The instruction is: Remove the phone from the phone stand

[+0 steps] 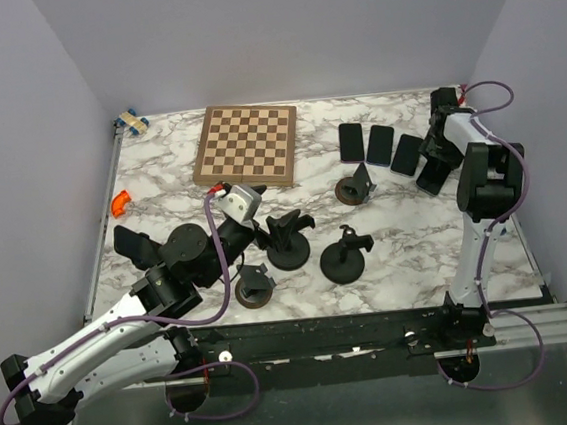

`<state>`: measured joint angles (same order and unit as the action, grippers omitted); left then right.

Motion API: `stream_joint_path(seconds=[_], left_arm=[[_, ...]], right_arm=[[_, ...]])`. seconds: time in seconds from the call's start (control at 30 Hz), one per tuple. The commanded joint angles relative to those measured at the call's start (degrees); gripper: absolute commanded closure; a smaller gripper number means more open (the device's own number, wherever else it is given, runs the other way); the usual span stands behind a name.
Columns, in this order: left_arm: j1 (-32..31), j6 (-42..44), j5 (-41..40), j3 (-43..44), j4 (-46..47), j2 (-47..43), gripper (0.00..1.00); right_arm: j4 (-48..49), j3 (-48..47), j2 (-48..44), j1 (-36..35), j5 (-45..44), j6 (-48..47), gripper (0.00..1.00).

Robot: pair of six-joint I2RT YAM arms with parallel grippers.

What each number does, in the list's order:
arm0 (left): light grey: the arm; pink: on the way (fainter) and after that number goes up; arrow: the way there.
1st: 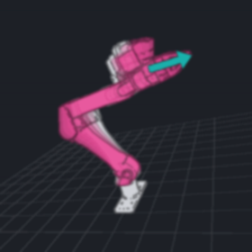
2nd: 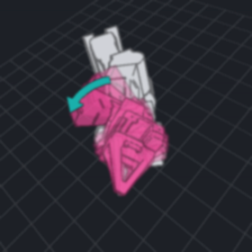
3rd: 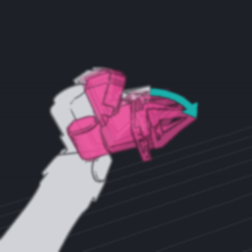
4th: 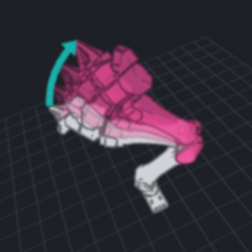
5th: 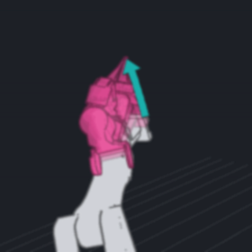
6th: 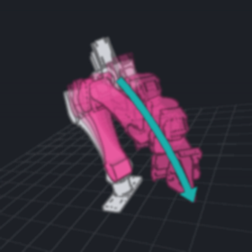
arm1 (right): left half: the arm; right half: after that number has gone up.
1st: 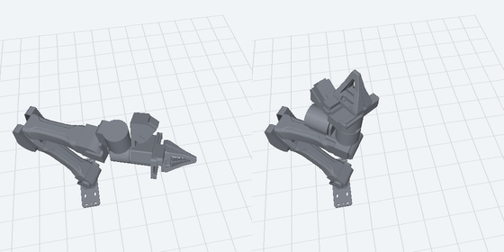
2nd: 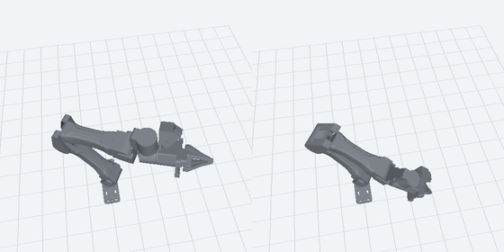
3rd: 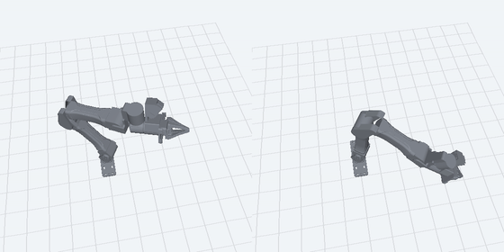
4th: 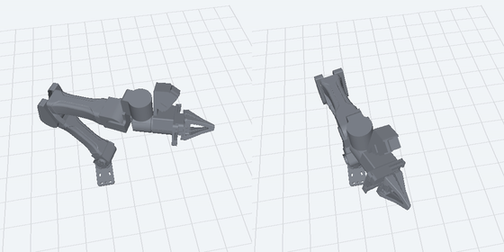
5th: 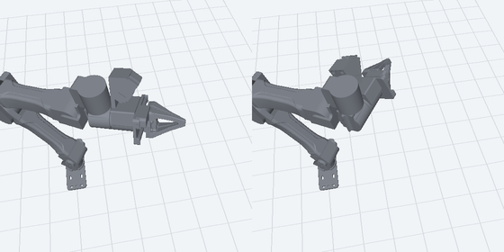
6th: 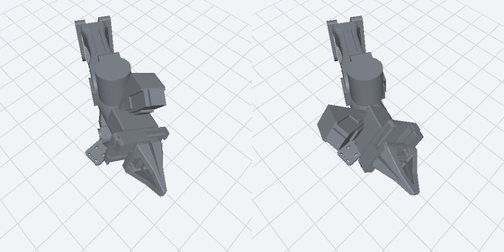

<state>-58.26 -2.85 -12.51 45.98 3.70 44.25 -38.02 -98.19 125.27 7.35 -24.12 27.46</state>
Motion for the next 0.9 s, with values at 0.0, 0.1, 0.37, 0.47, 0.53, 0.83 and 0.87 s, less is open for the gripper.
stream_joint_path(seconds=[0.0,0.1,0.37,0.47,0.53,0.83,0.87], left_arm=[[-0.2,-0.2,0.9,1.1,-0.1,0.5,0.11],[-0.2,-0.1,0.9,1.4,-0.5,1.3,0.11],[-0.2,-0.1,1.1,1.3,-0.1,2.5,0.11],[-0.2,-0.2,1.5,1.6,-0.3,3.1,0.11],[-0.2,-0.4,1.8,1.6,-0.3,3.4,0.11],[-0.2,-0.3,1.8,1.6,-0.3,4.1,0.11],[-0.2,-0.3,1.7,1.6,-0.3,4.0,0.11]], right_arm=[[-1.2,-3.9,3.7,-0.1,3.2,0.5,0.74],[-1.9,-6.0,5.5,-0.1,2.8,0.4,0.71],[-2.1,-8.6,7.9,-0.1,1.6,-2.1,0.5],[-1.1,-7.7,7.5,-0.2,0.9,-3.6,0.49],[-0.6,-7.2,7.3,-0.3,1.1,-4.5,0.46],[-0.6,-8.4,7.2,-1.6,1.5,-6.1,0.24],[-0.9,-8.8,7.1,-1.9,1.4,-6.1,0.21]])
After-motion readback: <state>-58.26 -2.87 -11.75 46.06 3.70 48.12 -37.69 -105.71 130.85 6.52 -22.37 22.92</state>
